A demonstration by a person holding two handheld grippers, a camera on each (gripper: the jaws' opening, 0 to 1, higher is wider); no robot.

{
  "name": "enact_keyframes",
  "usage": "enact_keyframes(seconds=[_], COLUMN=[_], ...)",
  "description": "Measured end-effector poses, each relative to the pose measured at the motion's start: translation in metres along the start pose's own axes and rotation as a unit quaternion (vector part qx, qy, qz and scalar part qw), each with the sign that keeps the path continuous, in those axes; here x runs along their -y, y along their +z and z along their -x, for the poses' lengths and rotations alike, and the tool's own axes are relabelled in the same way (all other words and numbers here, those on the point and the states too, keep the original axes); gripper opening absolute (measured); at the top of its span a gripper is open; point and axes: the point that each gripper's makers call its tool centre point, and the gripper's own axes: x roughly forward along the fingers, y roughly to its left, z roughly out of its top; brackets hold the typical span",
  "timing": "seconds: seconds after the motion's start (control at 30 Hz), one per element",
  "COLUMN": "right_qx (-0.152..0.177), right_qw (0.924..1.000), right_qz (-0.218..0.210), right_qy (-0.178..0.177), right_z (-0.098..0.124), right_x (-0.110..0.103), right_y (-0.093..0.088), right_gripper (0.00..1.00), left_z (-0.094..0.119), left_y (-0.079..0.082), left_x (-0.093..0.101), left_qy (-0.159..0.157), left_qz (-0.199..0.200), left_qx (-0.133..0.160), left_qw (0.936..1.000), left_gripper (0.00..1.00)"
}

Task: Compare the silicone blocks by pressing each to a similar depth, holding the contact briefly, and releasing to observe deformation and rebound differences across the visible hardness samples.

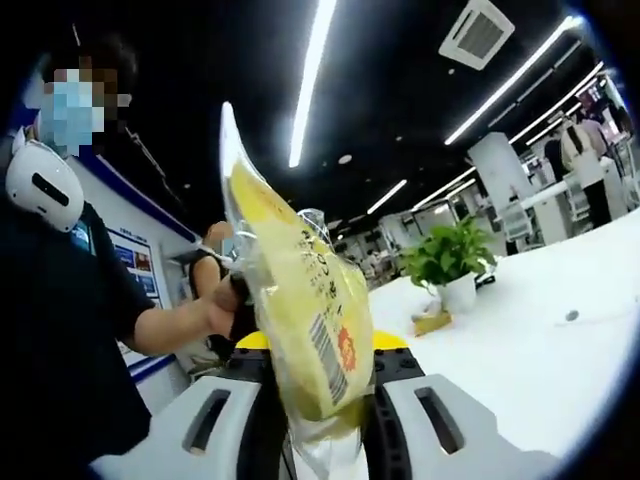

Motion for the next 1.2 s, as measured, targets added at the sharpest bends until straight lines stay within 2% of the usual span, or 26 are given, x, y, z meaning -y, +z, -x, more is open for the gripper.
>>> enact_keyframes(seconds=[0.23,0.53,0.63,0.73,0.77,0.83,0.93,1.2], right_qx=[-0.03,-0.045,-0.042,-0.033,-0.024,-0.023,-0.017,-0.014], right_qw=[0.9992,0.9982,0.9983,0.9984,0.9991,0.9988,0.9994,0.9992], right_qz=[-0.022,-0.033,-0.033,-0.043,-0.029,-0.041,-0.028,-0.03], right_qy=[-0.016,-0.022,-0.021,-0.02,-0.018,-0.015,-0.015,-0.02], right_z=[0.0,0.001,0.0,-0.002,-0.003,-0.003,-0.002,-0.001], right_x=[0.008,0.01,0.01,0.009,0.009,0.008,0.007,0.007], right_y=[-0.009,-0.013,-0.013,-0.009,-0.007,-0.006,-0.004,-0.003], right_gripper=[0.14,0.12,0.13,0.16,0.18,0.2,0.23,0.28], left_z=[0.002,0.003,0.004,0.004,0.004,0.004,0.004,0.003], left_y=[-0.002,-0.004,-0.002,0.003,0.004,0.004,0.005,0.004], left_x=[-0.011,-0.016,-0.015,-0.014,-0.012,-0.011,-0.01,-0.008], left_qy=[0.018,0.028,0.025,0.021,0.016,0.015,0.011,0.002], left_qz=[-0.008,-0.011,-0.001,0.026,0.032,0.038,0.045,0.057], left_qx=[0.001,0.004,0.012,0.027,0.032,0.035,0.038,0.041], left_qw=[0.9998,0.9996,0.9996,0.9991,0.9988,0.9986,0.9982,0.9975], left_gripper=[0.0,0.0,0.0,0.0,0.0,0.0,0.0,0.0])
